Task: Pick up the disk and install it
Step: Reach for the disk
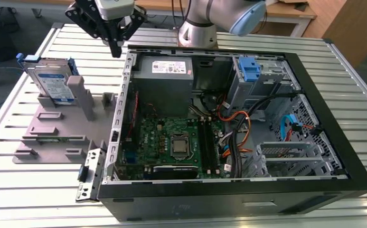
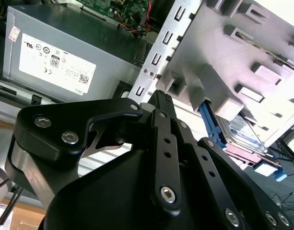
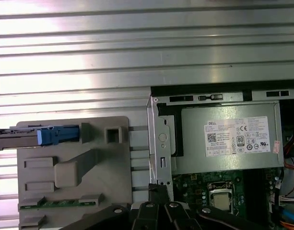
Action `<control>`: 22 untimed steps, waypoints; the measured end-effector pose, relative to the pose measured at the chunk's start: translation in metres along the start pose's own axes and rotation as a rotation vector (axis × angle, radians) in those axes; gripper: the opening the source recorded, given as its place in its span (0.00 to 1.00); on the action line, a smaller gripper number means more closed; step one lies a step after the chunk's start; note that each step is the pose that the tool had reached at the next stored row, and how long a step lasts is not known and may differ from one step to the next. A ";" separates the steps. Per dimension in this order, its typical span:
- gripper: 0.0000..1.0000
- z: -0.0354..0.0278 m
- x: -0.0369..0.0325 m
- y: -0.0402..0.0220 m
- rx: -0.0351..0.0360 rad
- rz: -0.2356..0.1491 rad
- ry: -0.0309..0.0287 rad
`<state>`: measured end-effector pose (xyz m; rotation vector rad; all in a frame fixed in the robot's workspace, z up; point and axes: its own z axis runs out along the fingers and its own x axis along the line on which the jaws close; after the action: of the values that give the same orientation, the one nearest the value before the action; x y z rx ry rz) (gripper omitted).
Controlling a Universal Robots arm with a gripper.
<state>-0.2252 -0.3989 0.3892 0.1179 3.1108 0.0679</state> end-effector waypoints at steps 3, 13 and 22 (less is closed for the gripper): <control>0.11 0.0002 0.0065 -0.0005 0.0001 0.000 0.0001; 0.11 0.0024 0.0465 -0.0019 -0.0001 0.000 -0.0001; 0.11 0.0043 0.0813 -0.0022 0.0001 0.000 0.0001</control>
<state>-0.3062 -0.3948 0.3828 0.1179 3.1109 0.0678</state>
